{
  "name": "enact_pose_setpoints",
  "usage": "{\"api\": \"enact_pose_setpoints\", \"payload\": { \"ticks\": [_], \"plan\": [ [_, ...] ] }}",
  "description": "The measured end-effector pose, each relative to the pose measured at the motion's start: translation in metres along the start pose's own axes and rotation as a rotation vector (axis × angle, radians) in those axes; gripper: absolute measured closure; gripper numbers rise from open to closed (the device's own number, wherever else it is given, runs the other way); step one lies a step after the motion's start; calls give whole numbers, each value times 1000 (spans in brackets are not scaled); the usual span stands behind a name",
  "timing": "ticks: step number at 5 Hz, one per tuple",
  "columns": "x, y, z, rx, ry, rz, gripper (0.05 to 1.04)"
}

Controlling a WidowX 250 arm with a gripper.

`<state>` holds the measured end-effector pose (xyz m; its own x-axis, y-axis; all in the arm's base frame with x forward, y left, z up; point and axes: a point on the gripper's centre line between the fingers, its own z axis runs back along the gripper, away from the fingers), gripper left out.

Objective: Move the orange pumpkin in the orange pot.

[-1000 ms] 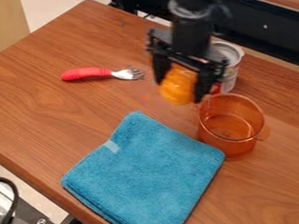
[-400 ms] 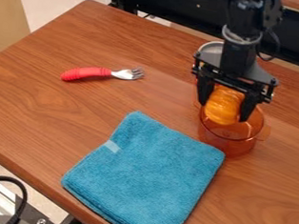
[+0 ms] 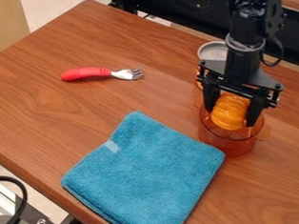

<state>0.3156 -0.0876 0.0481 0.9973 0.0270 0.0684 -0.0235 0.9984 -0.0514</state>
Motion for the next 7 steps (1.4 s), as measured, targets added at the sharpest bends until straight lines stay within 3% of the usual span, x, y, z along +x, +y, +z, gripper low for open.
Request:
{"api": "enact_pose_setpoints", "payload": {
  "ticks": [1,2,3,4,5,6,7],
  "plan": [
    [-1,2,0,-12,15,-9,84],
    [0,8,-2,-17,3,-4,84],
    [1,18,11,-49,-26,11,84],
    [-1,61,35,-50,-97,61,84],
    [-5,108,50,-31,-137,118,84],
    [-11,136,58,-20,-147,143,84],
    [-18,169,52,46,-174,184,84]
  ]
}}
